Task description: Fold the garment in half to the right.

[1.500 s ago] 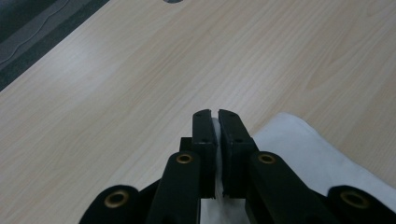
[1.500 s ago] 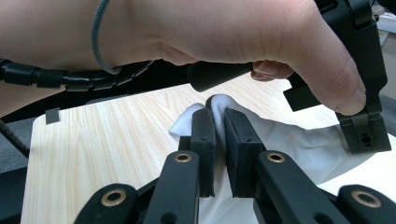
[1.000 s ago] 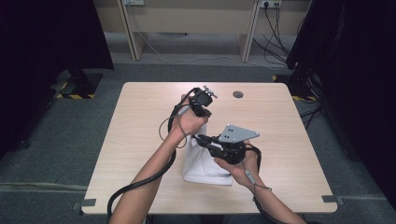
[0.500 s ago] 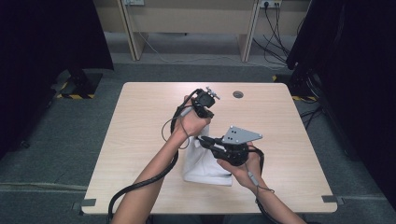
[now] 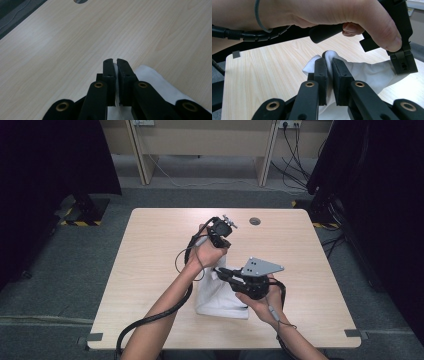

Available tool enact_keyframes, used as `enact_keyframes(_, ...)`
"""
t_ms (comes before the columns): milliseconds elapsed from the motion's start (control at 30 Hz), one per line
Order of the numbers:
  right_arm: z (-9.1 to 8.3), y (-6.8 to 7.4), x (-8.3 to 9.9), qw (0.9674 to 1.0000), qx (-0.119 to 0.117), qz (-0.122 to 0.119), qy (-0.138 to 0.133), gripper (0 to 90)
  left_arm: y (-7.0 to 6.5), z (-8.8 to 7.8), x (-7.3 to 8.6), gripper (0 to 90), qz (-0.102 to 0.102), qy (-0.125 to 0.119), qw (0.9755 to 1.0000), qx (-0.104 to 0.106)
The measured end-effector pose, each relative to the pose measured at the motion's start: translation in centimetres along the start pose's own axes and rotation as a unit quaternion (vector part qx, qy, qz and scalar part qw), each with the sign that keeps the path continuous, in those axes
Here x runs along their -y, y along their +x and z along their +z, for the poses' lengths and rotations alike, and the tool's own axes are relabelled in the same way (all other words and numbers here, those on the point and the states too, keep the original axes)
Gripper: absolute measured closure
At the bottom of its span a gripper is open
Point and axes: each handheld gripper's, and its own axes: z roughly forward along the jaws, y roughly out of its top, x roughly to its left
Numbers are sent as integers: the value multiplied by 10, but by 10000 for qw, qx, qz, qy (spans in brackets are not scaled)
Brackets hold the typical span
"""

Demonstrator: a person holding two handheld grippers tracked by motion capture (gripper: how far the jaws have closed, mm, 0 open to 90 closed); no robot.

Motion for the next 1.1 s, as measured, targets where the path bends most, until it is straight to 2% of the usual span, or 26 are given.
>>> enact_keyframes(633,-6,-2,18,9998,32,97,176,829,-12,16,3,854,130,123,9998,75)
enact_keyframes(1100,-7,-4,43,9989,72,289,360,827,-22,34,10,853,90,139,9998,120)
